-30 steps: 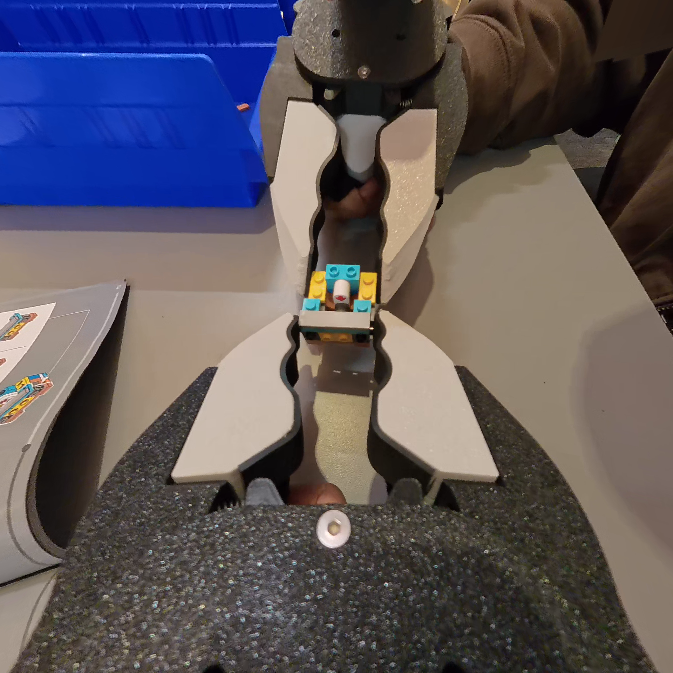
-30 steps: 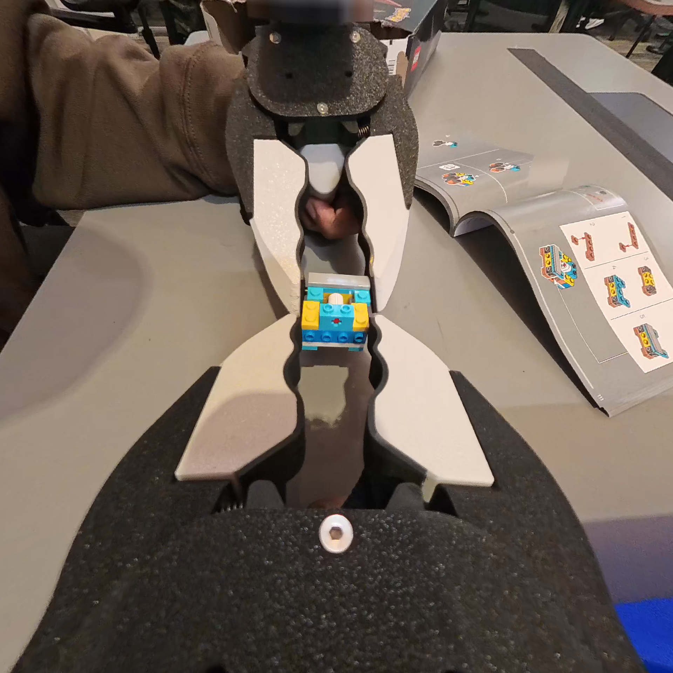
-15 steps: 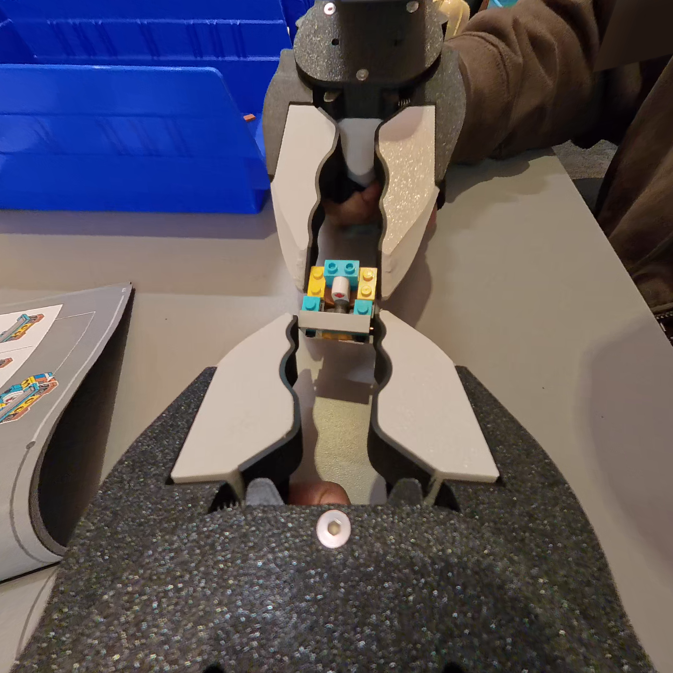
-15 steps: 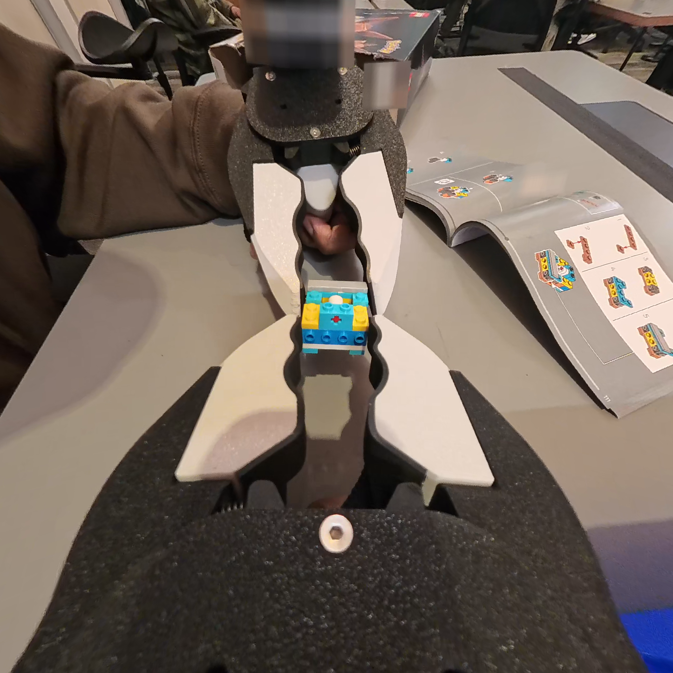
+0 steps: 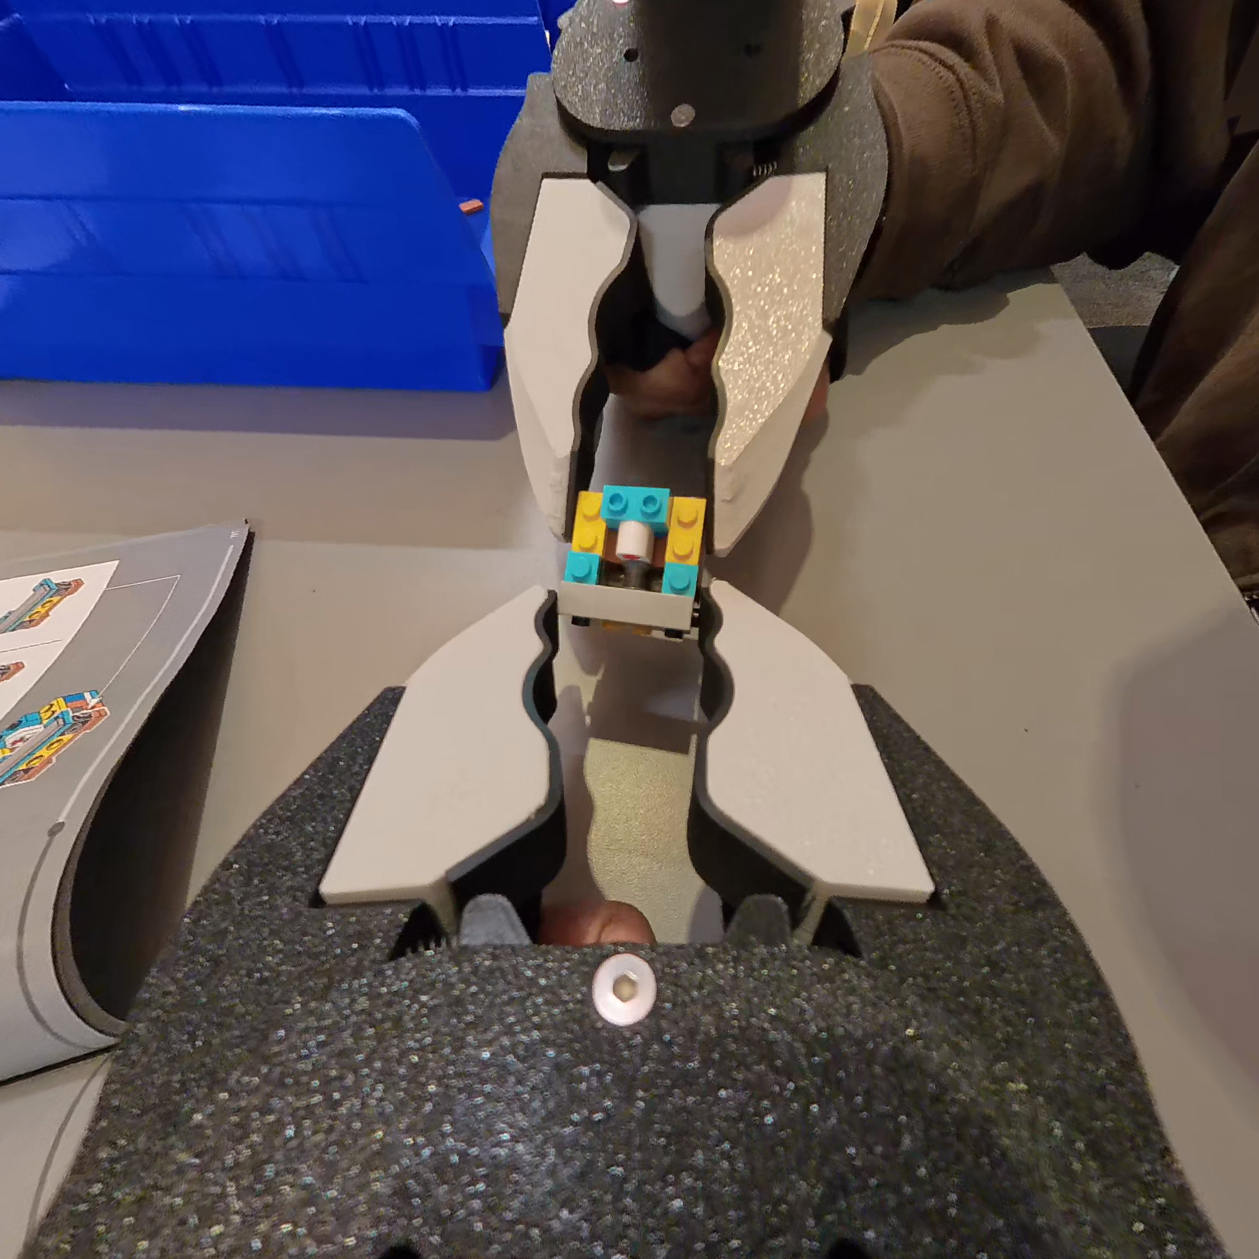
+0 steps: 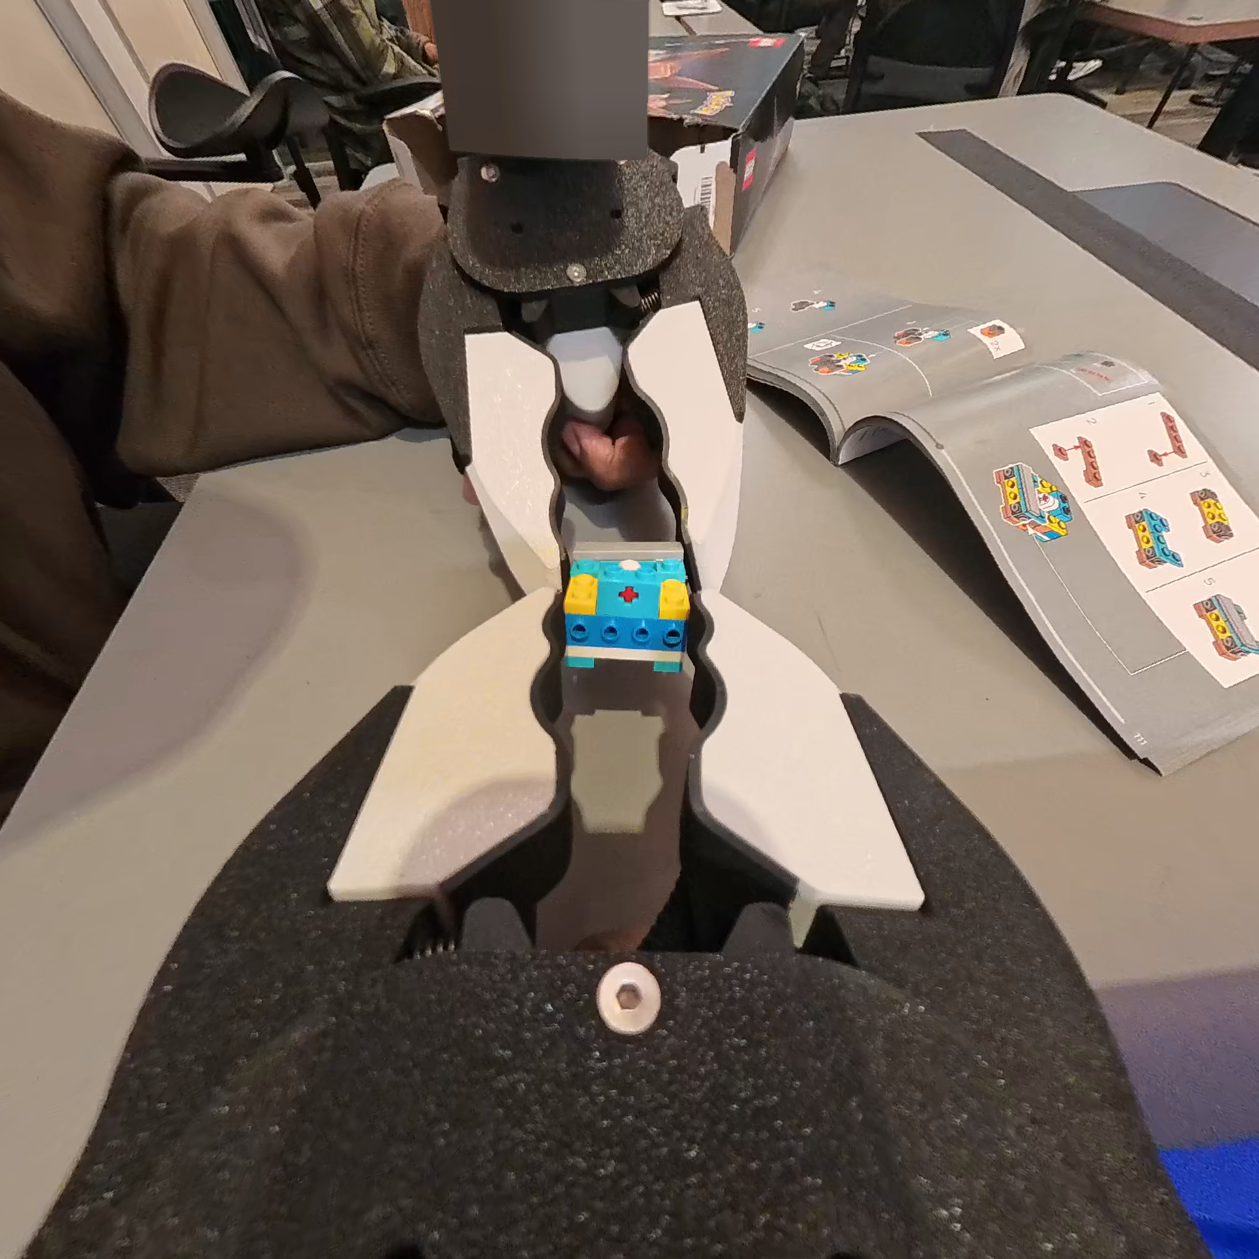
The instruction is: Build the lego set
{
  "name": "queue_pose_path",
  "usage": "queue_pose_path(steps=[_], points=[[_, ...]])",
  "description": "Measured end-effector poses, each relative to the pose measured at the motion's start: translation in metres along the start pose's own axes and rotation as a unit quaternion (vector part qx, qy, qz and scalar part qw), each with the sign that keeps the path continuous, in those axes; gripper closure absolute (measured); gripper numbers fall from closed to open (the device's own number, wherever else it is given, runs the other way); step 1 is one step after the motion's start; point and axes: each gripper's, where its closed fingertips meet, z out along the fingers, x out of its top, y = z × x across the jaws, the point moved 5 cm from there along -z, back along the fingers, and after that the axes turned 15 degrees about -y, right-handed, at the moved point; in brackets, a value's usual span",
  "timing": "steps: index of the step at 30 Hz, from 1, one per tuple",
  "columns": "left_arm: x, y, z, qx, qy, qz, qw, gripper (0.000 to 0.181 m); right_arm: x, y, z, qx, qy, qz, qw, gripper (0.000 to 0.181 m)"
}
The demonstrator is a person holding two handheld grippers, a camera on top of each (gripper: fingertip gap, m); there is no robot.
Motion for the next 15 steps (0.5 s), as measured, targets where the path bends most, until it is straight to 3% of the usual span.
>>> queue_pose_path(steps=[15], points=[[0.0024,0.0016,0.0005,-0.008,0.008,0.001,1.000,0.141,0.0021,-0.0010,-0.0009,0.014,0.018,0.007,1.000,0.147]])
